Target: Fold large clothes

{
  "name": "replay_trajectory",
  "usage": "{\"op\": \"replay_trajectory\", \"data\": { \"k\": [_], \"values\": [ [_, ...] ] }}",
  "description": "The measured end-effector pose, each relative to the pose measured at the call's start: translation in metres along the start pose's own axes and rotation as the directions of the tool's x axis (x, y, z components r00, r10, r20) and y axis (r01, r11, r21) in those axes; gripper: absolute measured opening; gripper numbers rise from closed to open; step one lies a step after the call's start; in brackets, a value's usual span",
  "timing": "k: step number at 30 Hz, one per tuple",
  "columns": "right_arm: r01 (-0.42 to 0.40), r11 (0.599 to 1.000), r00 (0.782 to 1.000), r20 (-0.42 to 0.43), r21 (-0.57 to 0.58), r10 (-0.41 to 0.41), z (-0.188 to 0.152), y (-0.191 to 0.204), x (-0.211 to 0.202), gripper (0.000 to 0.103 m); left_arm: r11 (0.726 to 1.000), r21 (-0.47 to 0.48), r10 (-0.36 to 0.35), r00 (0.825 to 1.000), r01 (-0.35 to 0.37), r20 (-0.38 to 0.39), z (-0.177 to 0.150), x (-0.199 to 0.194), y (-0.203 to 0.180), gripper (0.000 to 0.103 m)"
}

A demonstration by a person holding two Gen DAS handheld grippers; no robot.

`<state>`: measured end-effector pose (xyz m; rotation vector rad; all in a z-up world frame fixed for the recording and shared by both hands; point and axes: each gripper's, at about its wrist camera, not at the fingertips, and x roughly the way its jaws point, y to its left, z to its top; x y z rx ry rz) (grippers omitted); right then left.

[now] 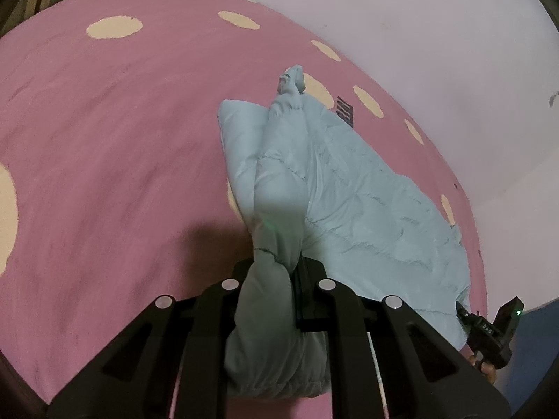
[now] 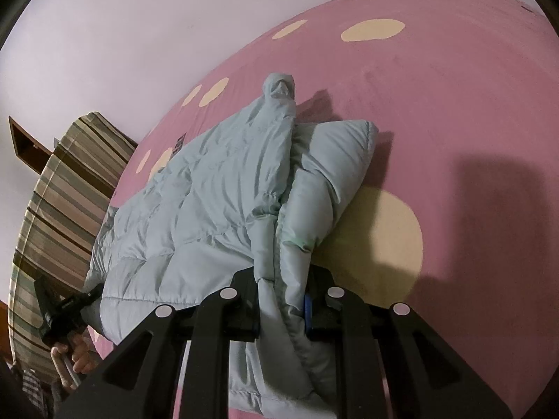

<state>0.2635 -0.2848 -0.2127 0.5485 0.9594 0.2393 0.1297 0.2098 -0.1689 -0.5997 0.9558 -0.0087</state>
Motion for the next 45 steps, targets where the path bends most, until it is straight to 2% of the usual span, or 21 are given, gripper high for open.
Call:
{"op": "replay_trajectory", "data": {
  "k": [3,8,10,14,16,20,23,26,30,32,34,37,42,45],
  "values": [
    [-0.001,1.000,1.000,-0.001,-0.002,0.001,0.013,-0.004,0.008,0.017,1.000,-0.004,-0.002,1.000,0.002,-0.006,-0.003,0.000,0.007,0.012],
    [0.000,1.000,1.000,0.001,-0.005,0.000,0.013,-0.009,0.006,0.018,0.999,0.022,0.025,1.000,-0.024,-0.011,0.000,0.008,0.002,0.016],
    [-0.004,1.000,1.000,0.003,0.002,0.004,0.011,-0.009,0.001,0.023,0.999,0.032,0.040,0.999,-0.039,-0.015,0.000,0.009,0.001,0.024],
    [0.020,1.000,1.000,0.008,0.000,-0.020,0.004,-0.010,-0.009,0.026,0.998,0.015,0.053,0.999,-0.053,-0.008,-0.002,0.007,0.007,0.033],
    [0.042,0.999,0.999,0.016,-0.015,-0.042,0.002,-0.007,-0.015,0.028,0.997,0.019,0.079,0.997,-0.079,-0.007,-0.001,0.007,0.007,0.044],
    [0.092,0.995,0.995,0.038,-0.029,-0.091,0.004,-0.003,-0.027,0.030,0.993,0.032,0.111,0.994,-0.110,-0.005,0.003,0.006,0.006,0.051],
    [0.160,0.986,0.985,0.076,-0.053,-0.155,0.006,0.005,-0.041,0.034,0.994,0.017,0.106,0.994,-0.106,0.005,0.005,0.001,0.010,0.057],
    [0.251,0.964,0.959,0.160,-0.086,-0.235,0.008,0.021,-0.060,0.035,0.994,0.014,0.105,0.994,-0.105,0.007,0.006,0.000,0.013,0.058],
    [0.254,0.958,0.951,0.218,-0.137,-0.221,0.005,0.051,-0.070,0.035,0.995,0.009,0.098,0.995,-0.098,-0.002,0.005,0.002,0.016,0.058],
    [0.218,0.961,0.963,0.196,-0.169,-0.184,0.002,0.066,-0.062,0.035,0.996,0.012,0.094,0.996,-0.093,-0.006,0.005,0.003,0.016,0.058],
    [0.173,0.959,0.980,0.135,-0.223,-0.146,-0.004,0.087,-0.042,0.035,0.996,0.015,0.091,0.996,-0.091,-0.009,0.004,0.004,0.016,0.058],
    [0.120,0.953,0.992,0.081,-0.279,-0.102,-0.010,0.115,-0.017,0.035,0.996,0.013,0.088,0.996,-0.088,-0.010,0.006,0.006,0.015,0.058],
    [0.090,0.927,0.996,0.060,-0.364,-0.073,-0.013,0.160,0.023,0.035,0.996,0.019,0.088,0.996,-0.088,-0.006,0.006,0.007,0.016,0.059],
    [0.117,0.916,0.993,0.067,-0.385,-0.099,-0.015,0.173,0.042,0.035,0.996,0.025,0.090,0.996,-0.090,-0.001,0.005,0.006,0.014,0.059]
  ]
}}
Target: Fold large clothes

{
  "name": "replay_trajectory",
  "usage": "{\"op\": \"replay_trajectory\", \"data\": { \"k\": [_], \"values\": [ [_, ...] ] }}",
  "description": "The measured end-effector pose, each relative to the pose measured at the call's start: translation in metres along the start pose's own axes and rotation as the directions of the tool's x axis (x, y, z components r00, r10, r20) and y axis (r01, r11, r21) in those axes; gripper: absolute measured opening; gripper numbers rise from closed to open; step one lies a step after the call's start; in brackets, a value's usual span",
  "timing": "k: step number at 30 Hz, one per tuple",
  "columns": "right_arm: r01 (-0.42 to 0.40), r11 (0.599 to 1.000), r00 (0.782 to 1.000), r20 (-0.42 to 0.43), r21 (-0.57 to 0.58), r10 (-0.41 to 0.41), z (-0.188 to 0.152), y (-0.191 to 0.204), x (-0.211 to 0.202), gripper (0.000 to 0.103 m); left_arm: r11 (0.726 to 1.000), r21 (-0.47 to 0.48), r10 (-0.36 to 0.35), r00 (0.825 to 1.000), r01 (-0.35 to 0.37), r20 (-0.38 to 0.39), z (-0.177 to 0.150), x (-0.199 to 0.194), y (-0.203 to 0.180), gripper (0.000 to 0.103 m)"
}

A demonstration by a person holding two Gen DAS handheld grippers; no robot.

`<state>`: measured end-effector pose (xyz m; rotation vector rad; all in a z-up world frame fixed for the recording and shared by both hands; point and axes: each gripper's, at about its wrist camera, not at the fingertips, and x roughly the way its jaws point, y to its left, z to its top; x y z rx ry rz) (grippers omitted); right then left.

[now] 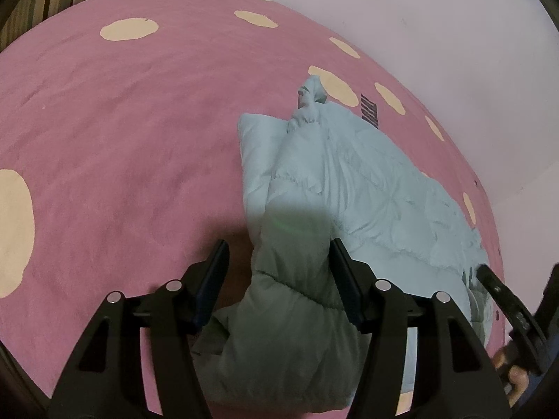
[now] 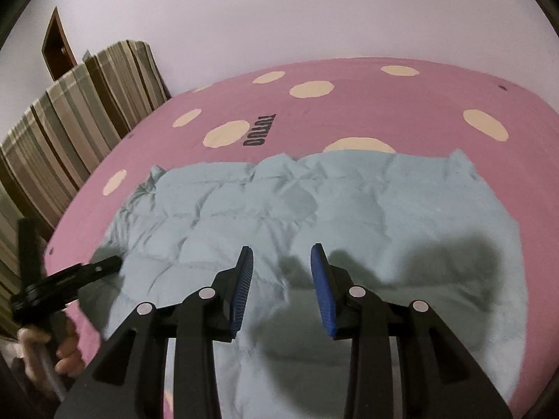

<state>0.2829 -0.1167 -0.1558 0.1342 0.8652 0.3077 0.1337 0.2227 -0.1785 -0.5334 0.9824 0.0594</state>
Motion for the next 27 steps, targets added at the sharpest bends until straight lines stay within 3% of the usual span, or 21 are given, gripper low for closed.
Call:
{"op": "replay_trajectory", "data": {
  "k": [5,18,20,22,27],
  "values": [
    [0.056,0.998,0.996,-0.069,-0.008,-0.057,-0.012,0.009,0.034,0.035,1.000,-0.015,-0.018,1.000,0.018,-0.002,0.004,0.003,0.004,0.063],
    [0.105,0.993,0.991,-0.072,-0.058,-0.109,-0.022,0.016,0.045,0.035,0.997,-0.040,-0.063,0.997,0.061,-0.044,0.016,0.021,0.007,0.065],
    [0.107,0.993,0.991,-0.071,-0.058,-0.111,-0.021,0.017,0.047,0.035,0.997,-0.043,-0.065,0.997,0.063,-0.051,0.017,0.025,0.006,0.061],
    [0.107,0.993,0.991,-0.071,-0.058,-0.111,-0.021,0.017,0.047,0.035,0.996,-0.038,-0.087,0.994,0.085,-0.065,0.018,0.028,0.004,0.043],
    [0.112,0.992,0.991,-0.067,-0.065,-0.116,-0.023,0.018,0.048,0.035,0.996,-0.012,-0.088,0.994,0.087,-0.067,0.021,0.025,-0.009,0.021]
  ]
}}
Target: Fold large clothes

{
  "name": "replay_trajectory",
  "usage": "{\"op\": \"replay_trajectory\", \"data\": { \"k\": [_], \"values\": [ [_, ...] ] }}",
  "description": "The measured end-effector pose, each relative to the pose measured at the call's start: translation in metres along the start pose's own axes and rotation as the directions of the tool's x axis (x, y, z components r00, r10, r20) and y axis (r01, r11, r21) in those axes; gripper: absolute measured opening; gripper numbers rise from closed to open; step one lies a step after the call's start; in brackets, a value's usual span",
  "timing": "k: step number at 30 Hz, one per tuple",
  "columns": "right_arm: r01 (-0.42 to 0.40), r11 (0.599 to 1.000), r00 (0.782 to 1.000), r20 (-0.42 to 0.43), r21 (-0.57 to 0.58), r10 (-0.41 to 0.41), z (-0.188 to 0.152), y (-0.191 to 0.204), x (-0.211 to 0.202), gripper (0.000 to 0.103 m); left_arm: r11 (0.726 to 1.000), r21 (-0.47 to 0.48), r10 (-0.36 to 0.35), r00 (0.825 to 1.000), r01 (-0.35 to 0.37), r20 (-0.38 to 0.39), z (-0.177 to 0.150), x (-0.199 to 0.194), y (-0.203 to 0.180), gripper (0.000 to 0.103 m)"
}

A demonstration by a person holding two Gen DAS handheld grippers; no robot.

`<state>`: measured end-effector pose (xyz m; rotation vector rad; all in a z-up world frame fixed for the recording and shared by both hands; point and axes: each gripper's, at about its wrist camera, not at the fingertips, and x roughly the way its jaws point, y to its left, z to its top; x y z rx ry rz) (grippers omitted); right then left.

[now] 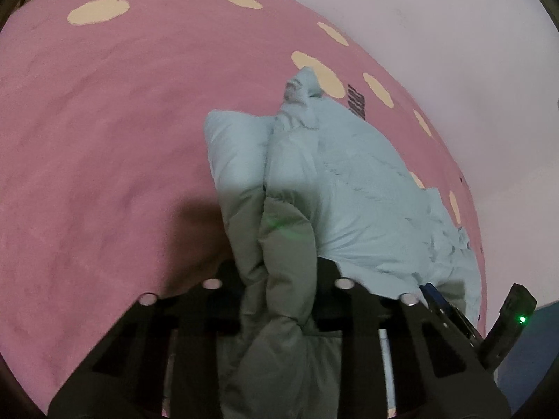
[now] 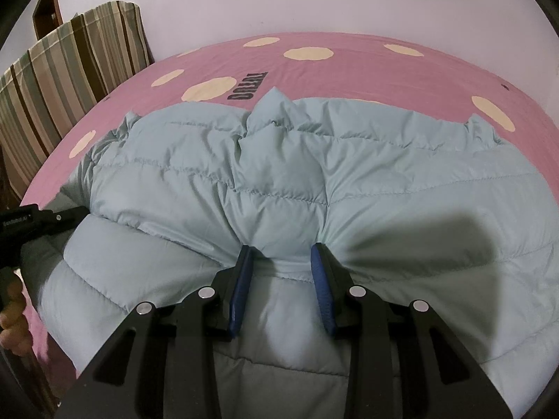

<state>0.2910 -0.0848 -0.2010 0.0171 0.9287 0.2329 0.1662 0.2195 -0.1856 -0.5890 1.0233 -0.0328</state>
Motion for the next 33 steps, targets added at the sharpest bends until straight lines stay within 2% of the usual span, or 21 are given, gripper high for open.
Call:
{"op": "replay_trajectory", "data": {
  "k": [7,17,23,28,33],
  "values": [
    [0.010,1.000,1.000,0.000,-0.013,-0.010,-0.002,0.004,0.004,0.035,0.998,0.044,0.032,0.997,-0.035,0.067,0.001,-0.027,-0.026,0.013],
    [0.003,1.000,1.000,-0.002,-0.007,-0.003,-0.004,0.003,0.005,0.035,0.984,0.173,0.010,0.990,-0.034,0.139,0.001,-0.067,-0.094,0.012],
    [-0.020,1.000,1.000,0.019,-0.002,0.020,-0.002,-0.001,-0.004,0.035,0.964,0.256,0.027,0.982,-0.075,0.186,-0.006,-0.074,-0.141,0.012],
    [-0.021,0.998,0.997,0.070,0.052,0.017,0.000,-0.028,-0.036,0.035,0.949,0.306,0.021,0.981,-0.080,0.190,-0.012,-0.072,-0.175,0.012],
    [0.032,0.992,0.994,0.097,0.125,-0.044,-0.002,-0.074,-0.071,0.035,0.928,0.365,0.010,0.984,-0.076,0.180,-0.024,-0.065,-0.210,0.012]
  ]
}}
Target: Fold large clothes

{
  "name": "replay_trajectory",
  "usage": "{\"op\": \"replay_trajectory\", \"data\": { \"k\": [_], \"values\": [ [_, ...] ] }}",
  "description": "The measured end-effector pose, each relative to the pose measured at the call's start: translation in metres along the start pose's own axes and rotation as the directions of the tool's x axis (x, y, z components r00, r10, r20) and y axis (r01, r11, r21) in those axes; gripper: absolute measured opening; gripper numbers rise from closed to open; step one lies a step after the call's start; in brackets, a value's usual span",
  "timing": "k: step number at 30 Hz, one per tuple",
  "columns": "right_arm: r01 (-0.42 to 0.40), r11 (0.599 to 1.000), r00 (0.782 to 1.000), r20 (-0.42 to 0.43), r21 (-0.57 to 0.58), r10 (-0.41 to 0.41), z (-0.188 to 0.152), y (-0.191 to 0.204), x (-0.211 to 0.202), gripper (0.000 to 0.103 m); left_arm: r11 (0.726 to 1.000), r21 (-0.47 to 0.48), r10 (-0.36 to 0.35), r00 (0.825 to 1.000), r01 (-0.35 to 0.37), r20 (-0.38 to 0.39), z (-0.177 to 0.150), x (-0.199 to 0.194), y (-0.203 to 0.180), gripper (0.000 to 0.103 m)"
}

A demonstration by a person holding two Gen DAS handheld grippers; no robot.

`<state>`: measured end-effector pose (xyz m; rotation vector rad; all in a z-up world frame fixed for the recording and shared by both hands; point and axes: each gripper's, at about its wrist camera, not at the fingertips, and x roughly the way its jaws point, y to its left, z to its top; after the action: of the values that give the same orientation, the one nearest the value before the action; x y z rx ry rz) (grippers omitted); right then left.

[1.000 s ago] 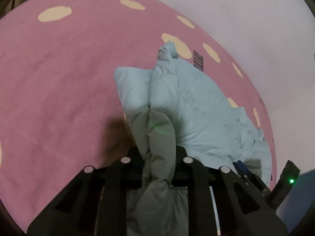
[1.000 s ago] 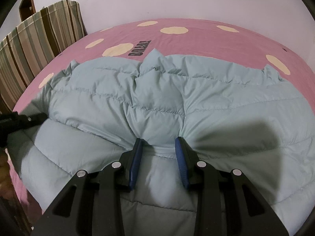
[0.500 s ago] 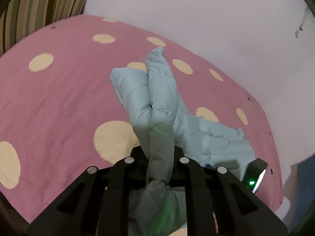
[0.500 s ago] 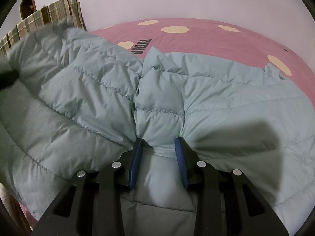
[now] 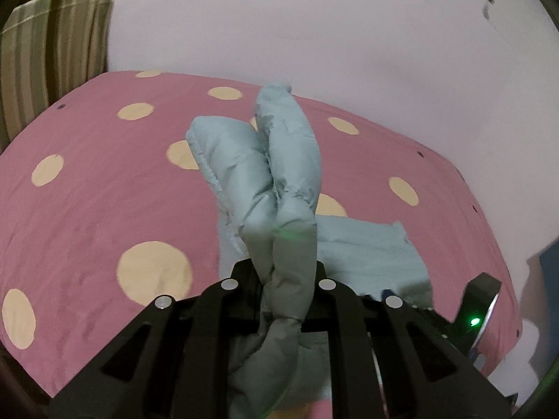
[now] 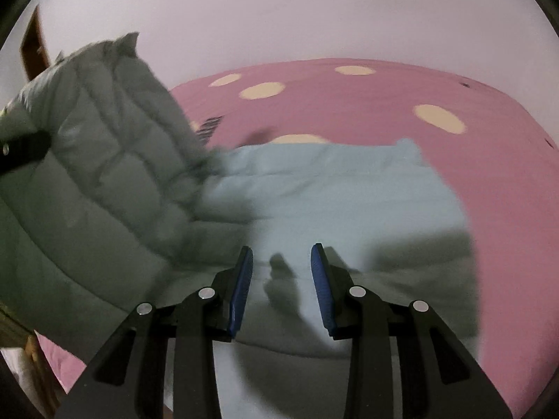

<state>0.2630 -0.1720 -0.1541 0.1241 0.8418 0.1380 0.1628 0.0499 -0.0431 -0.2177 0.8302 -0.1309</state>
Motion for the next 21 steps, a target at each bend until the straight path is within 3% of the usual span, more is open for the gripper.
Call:
{"op": "replay_trajectory", "data": {
  "k": [4,6,11,21],
  "values": [
    [0.056,0.996,0.998,0.008,0.071,-0.056,-0.004,-0.048,-0.021,0.036,0.998,0.057,-0.010,1.000,0.011,-0.020,-0.006,0.010,-0.034,0.012],
    [0.071,0.991,0.997,0.001,0.111,-0.071,-0.009,-0.070,-0.026,0.044,0.996,0.083,-0.015,0.999,0.018,-0.038,-0.011,0.019,-0.051,0.012],
    [0.091,0.979,0.996,-0.012,0.184,-0.090,-0.020,-0.111,-0.031,0.045,0.990,0.139,-0.008,0.995,0.022,-0.099,-0.027,0.049,-0.086,0.012],
    [0.056,0.981,0.997,-0.065,0.185,-0.045,-0.035,-0.126,-0.010,0.045,0.973,0.231,0.041,0.983,0.003,-0.181,-0.063,0.095,-0.133,0.012]
  ]
}}
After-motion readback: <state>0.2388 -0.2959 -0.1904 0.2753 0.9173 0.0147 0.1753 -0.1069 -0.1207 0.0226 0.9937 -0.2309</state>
